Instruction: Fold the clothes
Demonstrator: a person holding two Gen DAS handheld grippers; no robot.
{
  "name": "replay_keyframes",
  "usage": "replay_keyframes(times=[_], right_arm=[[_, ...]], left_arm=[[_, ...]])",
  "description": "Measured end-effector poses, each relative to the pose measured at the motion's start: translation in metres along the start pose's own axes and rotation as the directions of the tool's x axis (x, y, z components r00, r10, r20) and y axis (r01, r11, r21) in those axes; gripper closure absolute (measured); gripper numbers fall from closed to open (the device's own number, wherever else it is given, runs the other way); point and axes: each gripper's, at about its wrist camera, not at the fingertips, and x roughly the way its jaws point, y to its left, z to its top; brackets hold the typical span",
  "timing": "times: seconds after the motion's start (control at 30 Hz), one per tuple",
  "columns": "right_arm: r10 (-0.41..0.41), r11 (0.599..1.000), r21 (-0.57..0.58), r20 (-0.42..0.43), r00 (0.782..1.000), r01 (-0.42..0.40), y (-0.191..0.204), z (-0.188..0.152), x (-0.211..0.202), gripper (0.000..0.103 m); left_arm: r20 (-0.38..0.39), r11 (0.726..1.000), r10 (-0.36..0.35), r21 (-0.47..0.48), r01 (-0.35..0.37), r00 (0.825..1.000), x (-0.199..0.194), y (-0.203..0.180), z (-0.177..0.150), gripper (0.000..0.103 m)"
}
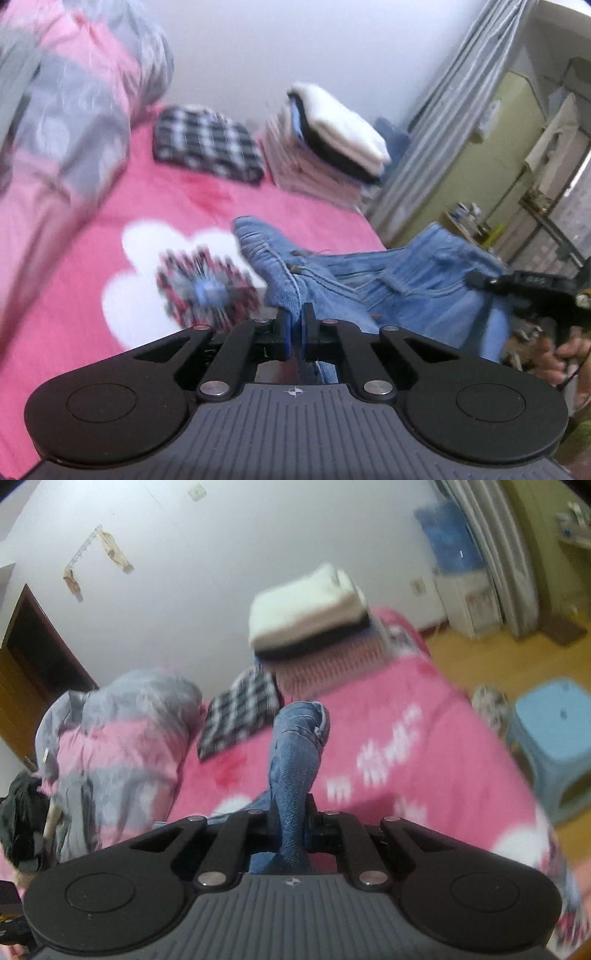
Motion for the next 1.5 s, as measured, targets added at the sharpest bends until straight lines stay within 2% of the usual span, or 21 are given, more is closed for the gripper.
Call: replay_keyframes(times=[0.17, 0.27, 0.33, 0.37, 0.43, 0.47, 0.53, 0.6, 0.63, 0.67, 0.7, 0.73, 0.83, 0.93, 1.03, 1.17, 1.23, 1.27, 1.33, 1.4, 1.5], right_arm=[[0.030, 1.000, -0.006, 0.092, 0.995, -0.030, 0.003, 0.048, 0.035, 0.093], [0.052, 0.999, 0.007, 0.139, 0.989, -0.053, -0.002, 0.061, 0.063, 0.093], [0.046, 0.999, 0.017, 0.148, 0.988, -0.049, -0.007, 0.062, 0.086, 0.093], [0.033, 0.999, 0.025, 0.139, 0.990, -0.037, -0.011, 0.059, 0.100, 0.093], [0.000, 0.998, 0.055, 0.093, 0.996, -0.005, -0.023, 0.048, 0.128, 0.092], [-0.032, 0.997, 0.078, 0.047, 0.998, 0.028, -0.031, 0.039, 0.145, 0.091], [-0.095, 0.983, 0.148, -0.069, 0.993, 0.104, -0.053, 0.023, 0.173, 0.081], [-0.111, 0.965, 0.226, -0.111, 0.988, 0.134, -0.074, 0.011, 0.180, 0.074], [-0.118, 0.953, 0.264, -0.133, 0.984, 0.150, -0.085, 0.006, 0.184, 0.072], [-0.115, 0.941, 0.303, -0.143, 0.983, 0.154, -0.095, 0.002, 0.184, 0.068], [-0.092, 0.930, 0.343, -0.128, 0.987, 0.131, -0.102, 0.002, 0.178, 0.060], [-0.070, 0.919, 0.379, -0.115, 0.991, 0.109, -0.109, 0.003, 0.171, 0.058], [-0.005, 0.891, 0.451, -0.088, 0.996, 0.045, -0.127, 0.012, 0.148, 0.058], [0.069, 0.855, 0.518, -0.077, 0.995, -0.019, -0.136, 0.023, 0.124, 0.058], [0.149, 0.816, 0.572, -0.059, 0.987, -0.089, -0.140, 0.037, 0.099, 0.057], [0.305, 0.752, 0.613, 0.001, 0.952, -0.241, -0.131, 0.070, 0.073, 0.057], [0.385, 0.711, 0.627, 0.032, 0.922, -0.319, -0.121, 0.091, 0.063, 0.057], [0.421, 0.688, 0.634, 0.048, 0.906, -0.354, -0.113, 0.103, 0.059, 0.057], [0.481, 0.651, 0.642, 0.066, 0.875, -0.406, -0.095, 0.125, 0.051, 0.057], [0.541, 0.631, 0.612, 0.092, 0.836, -0.476, -0.070, 0.150, 0.040, 0.057], [0.611, 0.603, 0.569, 0.122, 0.783, -0.559, -0.040, 0.179, 0.026, 0.057]], left_arm=[[0.064, 0.995, 0.093, 0.015, -0.094, 0.994, 0.033, 0.022, 0.043, 0.100], [0.111, 0.989, 0.143, 0.024, -0.146, 0.983, 0.051, 0.033, 0.060, 0.100], [0.111, 0.983, 0.176, 0.027, -0.180, 0.978, 0.068, 0.040, 0.064, 0.100], [0.099, 0.980, 0.195, 0.026, -0.199, 0.976, 0.077, 0.044, 0.063, 0.100], [0.025, 0.971, 0.238, 0.010, -0.238, 0.971, 0.100, 0.056, 0.050, 0.098], [-0.018, 0.966, 0.258, 0.000, -0.258, 0.966, 0.111, 0.063, 0.044, 0.098], [-0.102, 0.954, 0.297, -0.015, -0.300, 0.950, 0.134, 0.075, 0.030, 0.093], [-0.143, 0.948, 0.289, -0.095, -0.303, 0.947, 0.139, 0.092, 0.016, 0.086], [-0.136, 0.948, 0.265, -0.144, -0.283, 0.955, 0.134, 0.100, 0.010, 0.082], [-0.123, 0.949, 0.243, -0.175, -0.262, 0.962, 0.129, 0.105, 0.008, 0.079], [-0.117, 0.949, 0.236, -0.185, -0.255, 0.965, 0.123, 0.108, 0.009, 0.072], [-0.112, 0.949, 0.234, -0.189, -0.252, 0.966, 0.117, 0.110, 0.010, 0.068], [-0.092, 0.953, 0.243, -0.162, -0.255, 0.966, 0.097, 0.108, 0.025, 0.067], [-0.081, 0.950, 0.281, -0.118, -0.289, 0.956, 0.075, 0.097, 0.053, 0.067], [-0.065, 0.937, 0.336, -0.077, -0.341, 0.940, 0.046, 0.081, 0.092, 0.067], [-0.018, 0.898, 0.439, -0.032, -0.439, 0.898, -0.004, 0.043, 0.158, 0.067], [0.004, 0.870, 0.493, -0.030, -0.493, 0.870, -0.030, 0.022, 0.191, 0.067], [0.013, 0.861, 0.508, -0.041, -0.507, 0.861, -0.042, 0.011, 0.208, 0.067], [0.017, 0.863, 0.504, -0.051, -0.503, 0.864, -0.058, -0.007, 0.240, 0.066], [0.032, 0.871, 0.491, -0.042, -0.490, 0.870, -0.063, -0.024, 0.264, 0.062], [0.029, 0.889, 0.458, -0.011, -0.458, 0.888, -0.051, -0.040, 0.273, 0.059]])
